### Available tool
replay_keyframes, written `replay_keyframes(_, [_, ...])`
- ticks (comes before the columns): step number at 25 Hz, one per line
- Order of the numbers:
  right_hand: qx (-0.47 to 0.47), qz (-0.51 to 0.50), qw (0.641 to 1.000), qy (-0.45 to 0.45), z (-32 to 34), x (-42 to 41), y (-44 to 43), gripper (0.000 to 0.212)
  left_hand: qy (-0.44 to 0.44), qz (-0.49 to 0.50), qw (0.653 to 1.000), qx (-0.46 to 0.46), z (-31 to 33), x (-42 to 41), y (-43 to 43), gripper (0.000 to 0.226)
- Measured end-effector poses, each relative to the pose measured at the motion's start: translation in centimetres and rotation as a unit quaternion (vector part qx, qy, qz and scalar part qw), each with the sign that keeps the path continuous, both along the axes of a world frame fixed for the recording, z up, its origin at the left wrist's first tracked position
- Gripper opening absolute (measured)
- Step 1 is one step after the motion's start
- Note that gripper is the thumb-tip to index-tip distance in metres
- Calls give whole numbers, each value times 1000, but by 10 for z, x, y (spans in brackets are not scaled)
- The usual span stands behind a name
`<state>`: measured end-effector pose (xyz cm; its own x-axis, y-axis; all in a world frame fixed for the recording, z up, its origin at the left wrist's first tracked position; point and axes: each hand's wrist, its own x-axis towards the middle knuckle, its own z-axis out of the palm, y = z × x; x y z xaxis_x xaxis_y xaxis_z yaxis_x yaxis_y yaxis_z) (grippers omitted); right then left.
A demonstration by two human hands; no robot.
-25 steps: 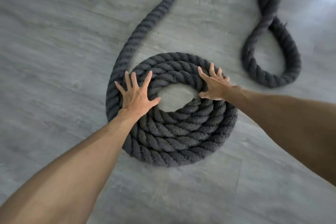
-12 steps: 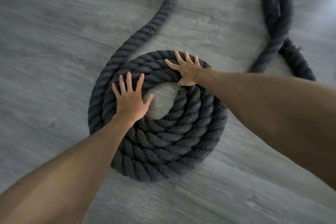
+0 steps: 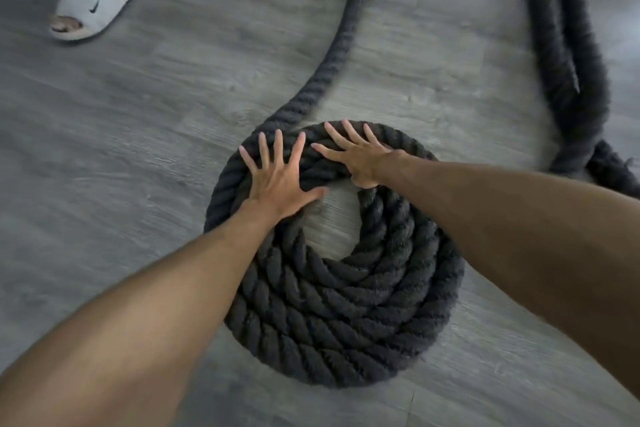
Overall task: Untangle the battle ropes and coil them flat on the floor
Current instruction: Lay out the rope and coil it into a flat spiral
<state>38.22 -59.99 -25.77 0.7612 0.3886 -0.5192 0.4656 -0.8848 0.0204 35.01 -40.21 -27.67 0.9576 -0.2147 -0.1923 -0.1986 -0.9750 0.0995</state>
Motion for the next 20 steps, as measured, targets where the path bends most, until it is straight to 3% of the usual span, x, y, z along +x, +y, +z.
replay_keyframes(6, [-3,-10,999,-36,1,21,12,107,36,22,997,60,-13,33,-3,107])
replay_keyframes(9, [56,-134,987,-68,12,-15,24,100,27,21,997,68,-5,37,-5,108])
replay_keyframes(11, [73,-340,933,-90,16,-63,25,96,41,16,997,61,2,38,-9,109])
replay_keyframes(13, [42,-529,844,-75,16,-104,25,103,44,22,996,68,3,36,-9,111])
replay_keyframes(15, [38,-635,772,-15,12,-115,24,117,47,21,996,72,7,42,-12,113])
replay_keyframes(17, [40,-637,770,-5,7,-111,28,117,37,11,998,59,9,47,-15,118])
replay_keyframes(20, [21,-582,812,-44,-8,-99,21,114,-6,10,998,57,0,56,-5,119])
